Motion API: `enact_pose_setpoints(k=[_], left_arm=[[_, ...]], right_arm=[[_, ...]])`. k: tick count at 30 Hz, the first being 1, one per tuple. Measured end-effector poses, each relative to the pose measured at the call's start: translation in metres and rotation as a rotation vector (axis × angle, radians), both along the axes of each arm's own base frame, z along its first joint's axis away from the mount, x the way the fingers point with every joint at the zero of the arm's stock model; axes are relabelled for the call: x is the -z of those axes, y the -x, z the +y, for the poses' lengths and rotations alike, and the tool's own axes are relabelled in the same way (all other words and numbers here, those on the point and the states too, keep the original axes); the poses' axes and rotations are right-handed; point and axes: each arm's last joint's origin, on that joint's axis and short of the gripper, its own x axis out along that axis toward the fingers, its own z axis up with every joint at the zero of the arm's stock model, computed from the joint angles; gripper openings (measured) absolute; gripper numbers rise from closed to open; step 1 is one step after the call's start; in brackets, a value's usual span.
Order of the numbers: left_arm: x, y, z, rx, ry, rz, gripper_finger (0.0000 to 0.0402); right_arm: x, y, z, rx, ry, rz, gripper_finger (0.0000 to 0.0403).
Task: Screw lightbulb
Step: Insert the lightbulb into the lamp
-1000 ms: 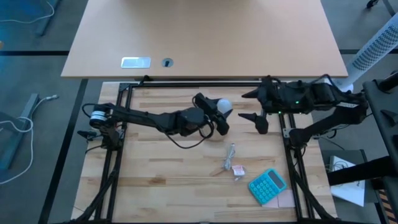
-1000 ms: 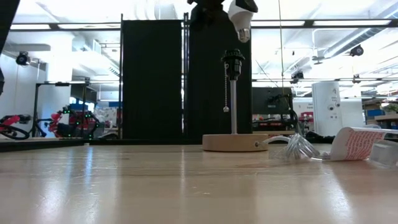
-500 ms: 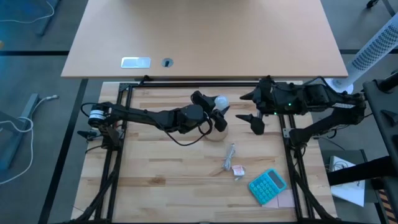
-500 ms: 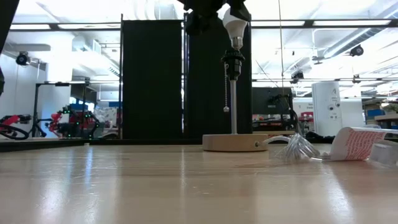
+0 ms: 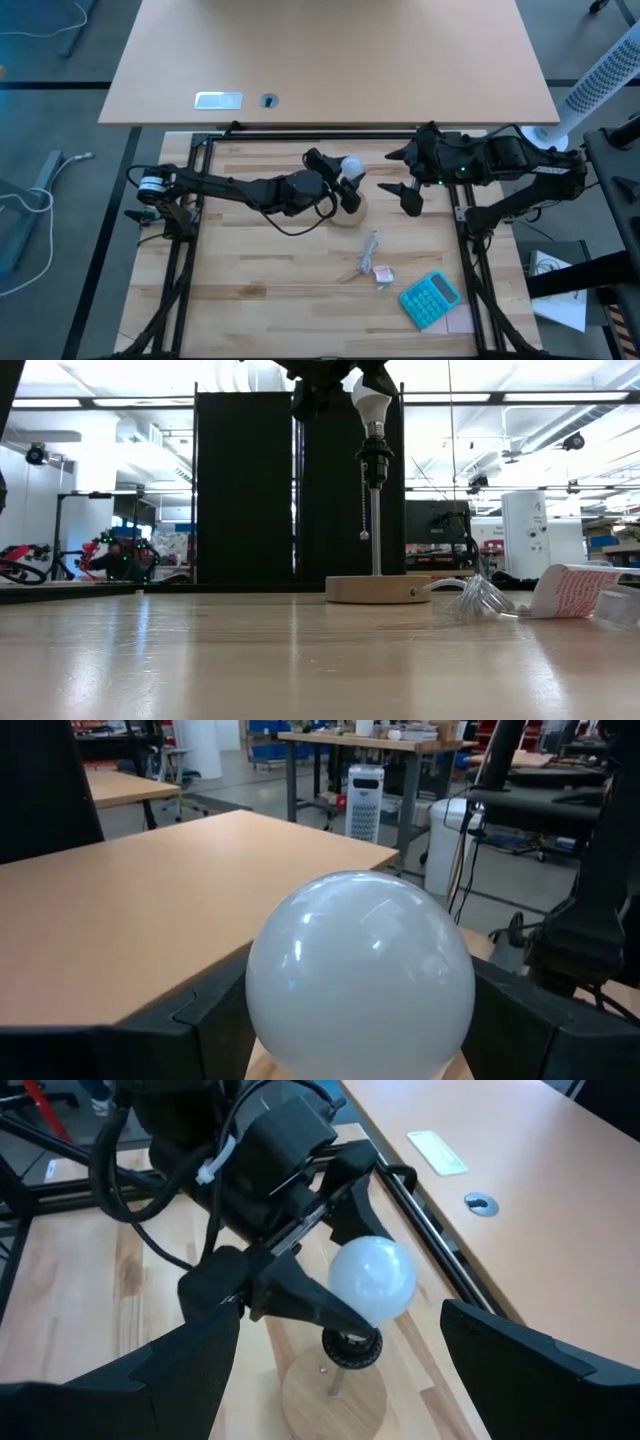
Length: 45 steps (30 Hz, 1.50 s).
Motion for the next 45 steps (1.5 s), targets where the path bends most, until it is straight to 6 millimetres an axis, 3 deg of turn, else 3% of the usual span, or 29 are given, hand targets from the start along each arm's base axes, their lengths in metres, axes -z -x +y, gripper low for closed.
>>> enact_pose_setpoints(k=[6,17,30,36,45], left_arm=[[0.004,0.001,0.0,-0.001,0.011,-0.001,0.0269],[0.016,0.003,-0.001,-0.003,0.036,-0.047,0.0269],[0.02,0.003,-0.003,0.017,0.009,0.02,0.0269],[0.021,0.003,-0.003,0.025,0.009,0.025,0.0269],[0.023,0.002,-0.003,0.054,0.001,0.041,0.0269]], right_arm=[[0.001,-0.002,0.0,0.002,0.001,0.004,0.0341],[0.012,-0.037,-0.002,0.035,-0.01,0.006,0.0341],[0.03,-0.069,-0.026,0.183,-0.078,0.031,0.0341],[0.034,-0.068,-0.034,0.205,-0.083,0.066,0.0341],[0.039,-0.074,-0.035,0.096,-0.071,0.119,0.0341]])
